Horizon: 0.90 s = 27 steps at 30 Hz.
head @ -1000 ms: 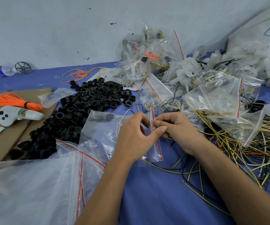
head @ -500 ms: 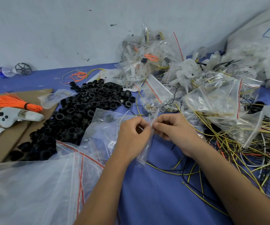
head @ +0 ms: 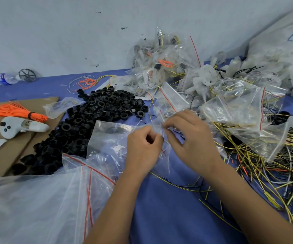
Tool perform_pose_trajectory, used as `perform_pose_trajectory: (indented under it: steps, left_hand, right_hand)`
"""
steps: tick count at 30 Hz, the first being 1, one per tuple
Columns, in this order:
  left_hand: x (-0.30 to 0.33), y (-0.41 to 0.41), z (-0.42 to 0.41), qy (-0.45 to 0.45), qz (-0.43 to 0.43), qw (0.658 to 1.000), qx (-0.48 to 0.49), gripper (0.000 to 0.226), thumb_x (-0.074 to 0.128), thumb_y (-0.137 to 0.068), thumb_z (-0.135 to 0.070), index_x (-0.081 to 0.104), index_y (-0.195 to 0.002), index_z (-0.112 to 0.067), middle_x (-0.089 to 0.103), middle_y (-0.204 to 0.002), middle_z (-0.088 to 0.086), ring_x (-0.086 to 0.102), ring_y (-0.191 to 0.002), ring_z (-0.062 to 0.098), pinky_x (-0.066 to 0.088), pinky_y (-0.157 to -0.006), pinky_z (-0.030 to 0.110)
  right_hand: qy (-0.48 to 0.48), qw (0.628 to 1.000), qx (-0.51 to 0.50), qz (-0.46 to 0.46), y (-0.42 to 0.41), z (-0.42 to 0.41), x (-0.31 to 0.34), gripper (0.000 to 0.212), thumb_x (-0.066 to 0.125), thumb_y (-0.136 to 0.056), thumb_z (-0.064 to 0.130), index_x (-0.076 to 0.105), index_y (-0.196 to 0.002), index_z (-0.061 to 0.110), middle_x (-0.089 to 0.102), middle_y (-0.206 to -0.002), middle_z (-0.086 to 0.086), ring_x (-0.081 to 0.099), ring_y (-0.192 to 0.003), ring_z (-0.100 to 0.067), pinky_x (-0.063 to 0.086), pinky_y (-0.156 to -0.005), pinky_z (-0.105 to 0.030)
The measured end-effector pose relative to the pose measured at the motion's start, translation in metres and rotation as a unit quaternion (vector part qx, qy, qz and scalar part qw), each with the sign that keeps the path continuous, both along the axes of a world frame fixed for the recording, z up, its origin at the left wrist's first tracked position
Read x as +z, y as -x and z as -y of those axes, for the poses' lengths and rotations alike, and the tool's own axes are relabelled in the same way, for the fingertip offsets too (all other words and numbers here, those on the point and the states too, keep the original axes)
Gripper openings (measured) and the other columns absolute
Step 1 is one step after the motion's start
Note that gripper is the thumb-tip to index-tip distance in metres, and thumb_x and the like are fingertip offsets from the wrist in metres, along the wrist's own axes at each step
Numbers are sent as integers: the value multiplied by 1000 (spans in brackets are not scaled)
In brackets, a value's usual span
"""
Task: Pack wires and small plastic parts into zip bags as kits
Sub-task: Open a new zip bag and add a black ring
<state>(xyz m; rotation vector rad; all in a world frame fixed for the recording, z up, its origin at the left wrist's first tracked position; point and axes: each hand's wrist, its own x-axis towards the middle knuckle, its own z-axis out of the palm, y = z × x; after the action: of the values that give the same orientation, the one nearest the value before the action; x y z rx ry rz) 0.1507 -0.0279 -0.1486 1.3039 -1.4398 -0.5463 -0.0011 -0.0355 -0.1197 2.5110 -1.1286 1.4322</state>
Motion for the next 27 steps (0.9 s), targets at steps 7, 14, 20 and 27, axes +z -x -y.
perform_pose_trajectory:
  steps: [7,14,20,27]
  left_hand:
    - [-1,0,0,26,-17,1000,-6,36,60,-84,-14,38,-57,-22,36,-52,-11,32,-53,4,30,-51,20]
    - [13,0,-8,107,-95,990,16,37,58,-85,-11,36,-58,-23,33,-53,-12,29,-54,5,28,-51,23]
    - [17,-5,-10,141,-77,987,14,46,50,-96,-30,42,-62,0,38,-56,14,34,-53,27,29,-49,44]
    - [6,-13,0,-26,-17,985,170,47,48,-103,-32,48,-64,-5,52,-57,6,47,-59,28,36,-58,45]
  right_hand:
    - [-143,987,16,-78,4,4,-7,6,66,-91,10,69,-91,15,64,-76,7,56,-68,-14,49,-70,-34]
    - [-269,961,30,-54,7,4,-11,57,85,-78,39,64,-129,25,72,-105,13,67,-63,1,57,-72,-24]
    - [-298,945,104,-88,3,2,-7,86,93,-60,51,54,-134,31,67,-114,14,65,-87,-9,55,-82,-34]
    - [-307,934,138,-117,10,1,-7,97,95,-59,46,51,-143,22,57,-142,9,50,-132,-7,40,-111,-29]
